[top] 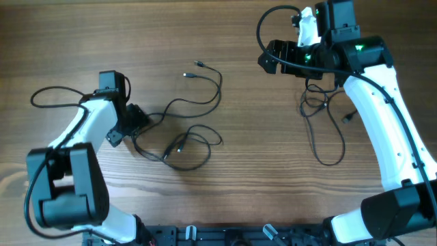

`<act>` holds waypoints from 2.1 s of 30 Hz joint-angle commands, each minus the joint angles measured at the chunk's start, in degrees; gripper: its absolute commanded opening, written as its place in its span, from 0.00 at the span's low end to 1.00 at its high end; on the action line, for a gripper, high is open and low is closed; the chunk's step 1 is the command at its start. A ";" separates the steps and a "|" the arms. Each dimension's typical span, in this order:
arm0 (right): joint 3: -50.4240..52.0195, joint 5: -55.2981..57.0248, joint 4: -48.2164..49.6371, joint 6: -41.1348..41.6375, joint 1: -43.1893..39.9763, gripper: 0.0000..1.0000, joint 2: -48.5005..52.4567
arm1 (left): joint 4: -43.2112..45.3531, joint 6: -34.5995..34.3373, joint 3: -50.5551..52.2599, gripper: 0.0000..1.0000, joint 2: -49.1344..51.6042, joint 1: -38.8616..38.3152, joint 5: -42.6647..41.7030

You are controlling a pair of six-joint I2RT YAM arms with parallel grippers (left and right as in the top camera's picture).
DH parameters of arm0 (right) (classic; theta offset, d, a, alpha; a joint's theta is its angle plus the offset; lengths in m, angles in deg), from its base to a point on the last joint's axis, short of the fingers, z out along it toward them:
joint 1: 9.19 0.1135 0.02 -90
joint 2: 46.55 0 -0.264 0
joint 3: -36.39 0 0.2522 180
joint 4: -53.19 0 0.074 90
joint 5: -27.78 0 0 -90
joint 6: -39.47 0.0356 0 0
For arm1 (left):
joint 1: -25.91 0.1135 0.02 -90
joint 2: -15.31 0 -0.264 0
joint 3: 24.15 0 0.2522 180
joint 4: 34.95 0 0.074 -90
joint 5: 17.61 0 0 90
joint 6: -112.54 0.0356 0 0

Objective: Untangle cables

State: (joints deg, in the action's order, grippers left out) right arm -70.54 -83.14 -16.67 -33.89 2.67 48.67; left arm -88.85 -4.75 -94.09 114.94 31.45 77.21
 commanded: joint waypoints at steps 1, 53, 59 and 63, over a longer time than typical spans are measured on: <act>-0.09 0.42 0.17 0.31 0.13 1.00 0.28 | 1.40 0.09 0.52 0.72 2.43 0.11 0.98; -0.09 0.42 0.17 0.31 0.13 1.00 0.28 | 29.97 -21.40 -8.44 0.04 -50.99 0.09 -33.46; -0.09 0.42 0.17 0.31 0.13 1.00 0.28 | 45.75 -31.82 -8.44 0.04 -50.62 0.09 -33.94; -0.09 0.42 0.17 0.31 0.13 1.00 0.28 | 55.71 -38.34 -8.44 0.04 -49.48 0.09 -33.92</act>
State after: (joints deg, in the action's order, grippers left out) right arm -70.54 -83.14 -16.64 -33.89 2.67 48.67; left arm -38.91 -34.04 -102.05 64.59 31.45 43.96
